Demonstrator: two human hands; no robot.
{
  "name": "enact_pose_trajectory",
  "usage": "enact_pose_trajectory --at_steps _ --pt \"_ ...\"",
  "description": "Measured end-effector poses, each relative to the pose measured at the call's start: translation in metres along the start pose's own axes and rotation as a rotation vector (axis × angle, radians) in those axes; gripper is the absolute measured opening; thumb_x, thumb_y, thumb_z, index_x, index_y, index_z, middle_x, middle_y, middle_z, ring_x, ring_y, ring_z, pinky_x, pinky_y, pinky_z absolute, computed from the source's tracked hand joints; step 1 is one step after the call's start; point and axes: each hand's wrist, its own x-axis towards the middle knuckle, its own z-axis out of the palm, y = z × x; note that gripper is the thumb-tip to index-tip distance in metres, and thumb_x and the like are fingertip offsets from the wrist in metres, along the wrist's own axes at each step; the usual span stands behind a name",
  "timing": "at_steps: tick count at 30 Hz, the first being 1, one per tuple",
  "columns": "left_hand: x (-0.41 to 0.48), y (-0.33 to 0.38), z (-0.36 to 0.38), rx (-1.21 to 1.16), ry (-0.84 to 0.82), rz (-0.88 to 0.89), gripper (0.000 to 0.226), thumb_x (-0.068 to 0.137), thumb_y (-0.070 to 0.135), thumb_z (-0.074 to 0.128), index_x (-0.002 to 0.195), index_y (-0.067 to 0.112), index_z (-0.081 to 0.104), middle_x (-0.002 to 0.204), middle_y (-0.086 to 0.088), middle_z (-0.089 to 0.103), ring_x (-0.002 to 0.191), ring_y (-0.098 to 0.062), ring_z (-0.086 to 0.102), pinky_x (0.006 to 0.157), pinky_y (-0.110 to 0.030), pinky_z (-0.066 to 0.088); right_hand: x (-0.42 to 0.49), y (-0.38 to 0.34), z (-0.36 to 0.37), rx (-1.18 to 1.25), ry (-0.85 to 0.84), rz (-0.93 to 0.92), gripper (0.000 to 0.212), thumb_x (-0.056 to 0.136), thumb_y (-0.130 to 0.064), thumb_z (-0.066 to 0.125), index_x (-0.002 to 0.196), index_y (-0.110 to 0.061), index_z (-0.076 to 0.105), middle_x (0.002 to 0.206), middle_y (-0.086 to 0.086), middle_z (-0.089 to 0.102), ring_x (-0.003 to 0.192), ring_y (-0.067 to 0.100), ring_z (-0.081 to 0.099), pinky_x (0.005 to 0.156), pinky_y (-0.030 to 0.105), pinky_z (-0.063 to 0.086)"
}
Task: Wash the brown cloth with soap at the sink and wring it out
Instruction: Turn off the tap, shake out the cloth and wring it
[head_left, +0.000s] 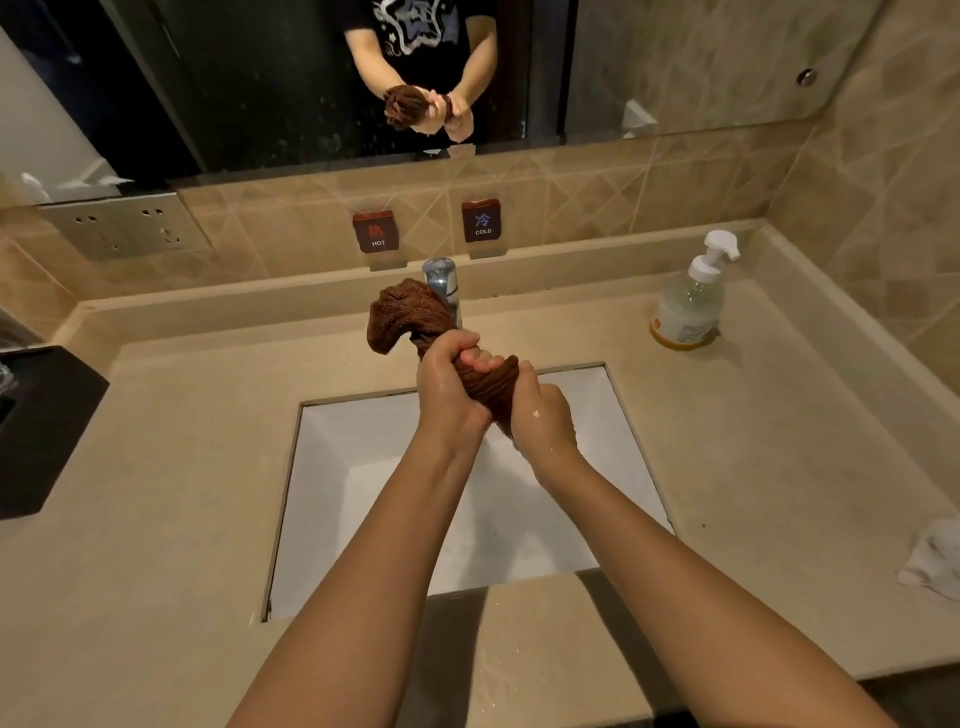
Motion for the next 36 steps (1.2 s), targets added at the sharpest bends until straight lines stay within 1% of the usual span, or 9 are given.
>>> enact_pose_trajectory --at_steps 4,8,13,20,26,29,31,33,36 --pt "0.003 -0.007 -0.003 -0.013 0.015 -0.06 0.033 0.078 -0.003 0.046 0.052 0.016 0.035 0.041 0.005 0.033 0.037 -0.01 0.035 0.043 -0.02 0.038 0.001 0.004 -0.004 0.029 -0.044 0.148 0.049 0.093 -0.043 0.027 0.085 -0.008 0.06 0.077 0.013 0.061 0.069 0.026 0.055 0.059 0.031 0.041" --pt "0.001 -0.015 -0.01 -0.126 0.064 -0.126 0.041 0.079 -0.001 0.046 0.042 0.016 0.035 0.038 0.005 0.034 0.033 -0.009 0.036 0.042 -0.016 0.038 -0.004 0.009 -0.013 0.033 -0.106 0.197 0.047 0.093 -0.041 0.029 0.065 -0.012 0.053 0.056 0.005 0.052 0.044 0.016 0.043 0.041 0.022 0.029" --pt "0.004 -0.016 -0.001 -0.143 0.047 -0.153 0.046 0.08 -0.001 0.044 0.038 0.016 0.036 0.036 0.006 0.035 0.031 -0.008 0.035 0.042 -0.016 0.036 -0.004 0.005 -0.018 0.227 -0.129 0.237 0.046 0.093 -0.041 0.036 0.06 -0.01 0.046 0.045 0.003 0.042 0.034 0.013 0.032 0.038 0.02 0.022" --pt "0.008 -0.02 0.003 -0.134 0.032 -0.185 0.044 0.079 0.0 0.046 0.039 0.016 0.036 0.036 0.006 0.036 0.032 -0.008 0.037 0.046 -0.018 0.037 -0.006 0.006 -0.022 0.339 -0.143 0.246 0.049 0.093 -0.046 0.038 0.06 -0.01 0.043 0.045 0.003 0.036 0.031 0.012 0.028 0.035 0.019 0.022" --pt "0.012 -0.02 0.011 -0.043 0.028 -0.137 0.04 0.079 -0.001 0.05 0.043 0.015 0.041 0.038 0.005 0.041 0.033 -0.009 0.041 0.062 -0.024 0.04 -0.015 -0.005 -0.027 0.444 -0.138 0.341 0.048 0.094 -0.046 0.036 0.064 -0.009 0.045 0.051 0.005 0.039 0.026 0.011 0.03 0.032 0.016 0.023" --pt "0.013 -0.018 0.009 0.078 0.031 -0.11 0.028 0.084 0.002 0.057 0.058 0.012 0.049 0.043 0.001 0.047 0.037 -0.012 0.048 0.052 -0.023 0.048 -0.019 -0.004 -0.035 0.334 -0.18 0.343 0.052 0.094 -0.054 0.033 0.078 -0.009 0.055 0.059 0.007 0.05 0.04 0.015 0.041 0.04 0.021 0.033" --pt "0.012 -0.016 0.005 0.183 -0.051 -0.126 0.021 0.087 0.004 0.059 0.068 0.009 0.05 0.05 -0.003 0.05 0.042 -0.015 0.052 0.051 -0.024 0.051 -0.017 0.006 -0.045 -0.017 -0.18 0.206 0.055 0.097 -0.052 0.023 0.106 -0.013 0.06 0.091 0.011 0.064 0.072 0.021 0.057 0.062 0.028 0.046" --pt "0.009 -0.014 0.002 0.31 -0.157 -0.135 0.014 0.088 0.007 0.061 0.079 0.007 0.05 0.058 -0.007 0.052 0.051 -0.018 0.055 0.056 -0.029 0.053 -0.014 0.013 -0.061 -0.256 -0.198 0.08 0.057 0.098 -0.049 0.016 0.13 -0.017 0.05 0.125 0.009 0.058 0.109 0.024 0.054 0.091 0.033 0.04" --pt "-0.003 -0.007 0.008 0.585 -0.309 -0.11 0.017 0.09 0.015 0.061 0.098 0.005 0.049 0.073 -0.012 0.055 0.067 -0.023 0.059 0.067 -0.033 0.053 -0.012 0.0 -0.084 -0.131 -0.159 0.013 0.056 0.098 -0.051 0.017 0.13 -0.02 0.051 0.126 0.005 0.058 0.116 0.021 0.05 0.1 0.036 0.036"
